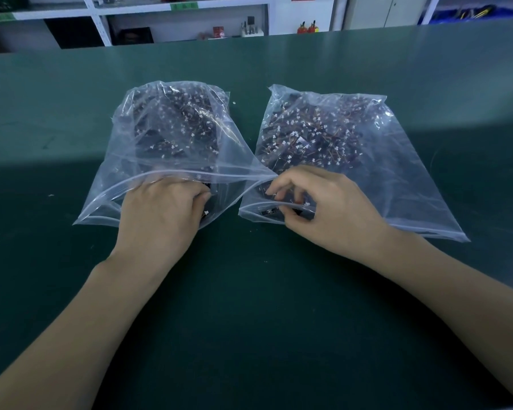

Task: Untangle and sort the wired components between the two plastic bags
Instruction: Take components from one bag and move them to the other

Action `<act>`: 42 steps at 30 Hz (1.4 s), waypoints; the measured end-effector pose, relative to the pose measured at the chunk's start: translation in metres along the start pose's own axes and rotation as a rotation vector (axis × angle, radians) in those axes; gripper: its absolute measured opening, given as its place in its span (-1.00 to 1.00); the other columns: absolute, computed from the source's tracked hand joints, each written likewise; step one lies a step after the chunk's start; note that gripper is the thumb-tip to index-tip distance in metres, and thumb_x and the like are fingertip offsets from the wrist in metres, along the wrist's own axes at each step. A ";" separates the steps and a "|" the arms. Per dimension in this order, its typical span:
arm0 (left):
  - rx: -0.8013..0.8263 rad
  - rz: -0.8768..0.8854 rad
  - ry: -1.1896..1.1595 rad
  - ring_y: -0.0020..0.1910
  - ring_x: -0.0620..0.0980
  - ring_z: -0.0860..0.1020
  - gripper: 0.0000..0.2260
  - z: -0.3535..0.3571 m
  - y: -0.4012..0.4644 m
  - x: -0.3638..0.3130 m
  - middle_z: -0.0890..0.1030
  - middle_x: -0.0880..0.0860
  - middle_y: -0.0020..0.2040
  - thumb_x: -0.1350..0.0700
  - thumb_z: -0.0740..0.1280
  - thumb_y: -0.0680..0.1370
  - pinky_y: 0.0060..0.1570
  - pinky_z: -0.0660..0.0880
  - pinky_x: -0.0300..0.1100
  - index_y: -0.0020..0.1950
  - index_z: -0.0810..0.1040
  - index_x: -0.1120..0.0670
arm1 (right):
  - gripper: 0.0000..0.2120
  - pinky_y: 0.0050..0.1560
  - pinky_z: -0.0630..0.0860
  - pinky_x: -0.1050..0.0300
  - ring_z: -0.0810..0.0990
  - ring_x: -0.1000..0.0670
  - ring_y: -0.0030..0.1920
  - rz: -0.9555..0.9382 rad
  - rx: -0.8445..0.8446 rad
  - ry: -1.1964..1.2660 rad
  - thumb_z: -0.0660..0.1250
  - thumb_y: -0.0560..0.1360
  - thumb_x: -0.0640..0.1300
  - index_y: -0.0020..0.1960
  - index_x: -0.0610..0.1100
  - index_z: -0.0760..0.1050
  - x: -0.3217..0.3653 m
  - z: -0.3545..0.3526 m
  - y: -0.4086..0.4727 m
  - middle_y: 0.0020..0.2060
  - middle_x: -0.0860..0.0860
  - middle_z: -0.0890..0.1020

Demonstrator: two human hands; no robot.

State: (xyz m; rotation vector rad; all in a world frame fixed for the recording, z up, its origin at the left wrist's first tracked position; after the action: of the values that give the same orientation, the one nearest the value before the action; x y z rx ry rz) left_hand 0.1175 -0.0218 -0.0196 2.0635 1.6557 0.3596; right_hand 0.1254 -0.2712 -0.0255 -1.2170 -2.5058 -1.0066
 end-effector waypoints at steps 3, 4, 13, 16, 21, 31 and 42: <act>0.012 0.002 -0.015 -0.10 0.22 0.65 -0.81 0.001 0.001 0.003 0.72 0.07 -0.16 0.10 0.35 0.67 -0.12 0.50 0.04 -0.01 0.76 0.05 | -0.71 -0.11 0.64 -0.01 0.58 0.13 -0.16 0.005 0.004 -0.005 0.51 0.49 -0.23 0.16 0.02 0.63 0.000 0.000 0.000 -0.03 0.19 0.65; -0.011 0.003 -0.030 -0.13 0.23 0.64 -0.82 -0.001 0.001 0.003 0.71 0.08 -0.18 0.11 0.36 0.66 -0.16 0.51 0.04 -0.03 0.75 0.07 | -0.71 -0.11 0.64 -0.02 0.58 0.12 -0.16 0.007 0.006 -0.007 0.51 0.49 -0.22 0.16 0.02 0.63 -0.001 -0.001 0.000 -0.03 0.19 0.65; -0.276 0.146 -0.316 -0.25 0.01 0.60 -0.89 -0.025 0.000 -0.021 0.68 -0.04 -0.21 0.21 0.41 0.48 -0.27 0.58 0.00 -0.19 0.74 0.12 | -0.68 -0.07 0.62 0.01 0.62 0.09 -0.13 0.013 0.010 0.025 0.46 0.53 0.14 0.22 0.05 0.58 0.006 -0.001 -0.002 0.00 0.19 0.64; -0.279 0.146 -0.465 -0.28 -0.03 0.60 -0.90 -0.026 -0.004 -0.028 0.68 -0.04 -0.21 0.24 0.42 0.45 -0.26 0.56 -0.10 -0.21 0.73 0.14 | -0.66 -0.04 0.62 0.02 0.64 0.07 -0.11 0.040 0.003 0.080 0.40 0.58 0.21 0.23 0.03 0.59 0.006 -0.001 -0.001 -0.01 0.19 0.64; -0.225 0.122 -0.660 -0.28 -0.06 0.61 -0.89 -0.024 -0.009 -0.044 0.68 -0.04 -0.21 0.32 0.42 0.44 -0.21 0.47 -0.37 -0.20 0.73 0.16 | -0.78 -0.09 0.51 0.23 0.64 0.02 -0.11 0.101 -0.011 0.183 0.39 0.65 0.07 0.18 -0.04 0.65 0.003 0.000 0.002 -0.09 0.17 0.65; -0.119 -0.001 -0.818 -0.17 -0.03 0.66 -0.92 -0.008 -0.012 -0.043 0.67 -0.12 -0.15 0.00 0.42 0.64 -0.25 0.48 -0.38 0.02 0.58 -0.02 | -0.82 -0.19 0.46 0.25 0.64 0.00 -0.20 0.129 -0.011 0.338 0.36 0.70 -0.08 -0.04 -0.09 0.66 0.005 0.001 0.002 -0.20 0.08 0.71; -0.023 0.025 -0.700 -0.33 -0.09 0.53 -0.78 -0.002 -0.012 -0.043 0.58 -0.08 -0.29 0.00 0.31 0.72 -0.31 0.39 -0.26 -0.08 0.61 0.02 | -0.82 -0.15 0.51 -0.20 0.63 -0.17 -0.22 0.119 0.034 0.380 0.35 0.71 -0.10 -0.01 -0.12 0.67 0.009 0.003 0.000 -0.19 0.05 0.71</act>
State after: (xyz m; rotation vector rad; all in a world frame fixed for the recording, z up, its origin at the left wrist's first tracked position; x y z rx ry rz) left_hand 0.0963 -0.0609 -0.0204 1.8822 1.1850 -0.3121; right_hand 0.1198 -0.2632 -0.0241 -1.0370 -2.1258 -1.0477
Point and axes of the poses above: each hand's wrist, its own y-axis towards the middle knuckle, its own z-axis out of the palm, x = y × z, the point moved 3 cm from there along y, towards the middle knuckle
